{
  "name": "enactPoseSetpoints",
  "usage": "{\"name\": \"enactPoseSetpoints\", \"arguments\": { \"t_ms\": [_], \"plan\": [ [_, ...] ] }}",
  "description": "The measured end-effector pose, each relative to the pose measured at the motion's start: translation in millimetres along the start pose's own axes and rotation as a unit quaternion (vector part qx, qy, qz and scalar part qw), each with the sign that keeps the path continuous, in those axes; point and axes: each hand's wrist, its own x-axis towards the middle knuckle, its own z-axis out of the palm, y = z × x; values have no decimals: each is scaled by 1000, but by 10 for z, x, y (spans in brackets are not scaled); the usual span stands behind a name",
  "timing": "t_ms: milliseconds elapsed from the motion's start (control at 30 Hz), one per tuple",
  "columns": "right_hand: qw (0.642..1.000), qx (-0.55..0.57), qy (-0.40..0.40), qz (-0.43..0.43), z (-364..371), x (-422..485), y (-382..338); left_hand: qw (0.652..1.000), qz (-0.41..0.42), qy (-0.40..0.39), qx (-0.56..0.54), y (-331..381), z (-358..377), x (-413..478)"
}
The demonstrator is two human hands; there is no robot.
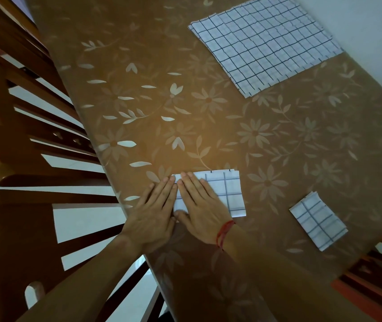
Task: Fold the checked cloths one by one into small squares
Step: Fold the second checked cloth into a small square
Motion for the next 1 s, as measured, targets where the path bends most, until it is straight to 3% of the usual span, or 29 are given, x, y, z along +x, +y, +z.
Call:
{"name": "enactPoseSetpoints", "arguments": {
  "t_ms": [367,567,1000],
  "plan": [
    [995,-40,-69,53,-150,-449,768,1000,-6,-15,14,8,-19,6],
    [992,-66,-100,29,-238,-595,1006,1000,-11,-21,16,18,-40,-1],
    [992,49,-42,104,-670,-114,881,999,-15,-31,20,41,-84,13]
  ]
}}
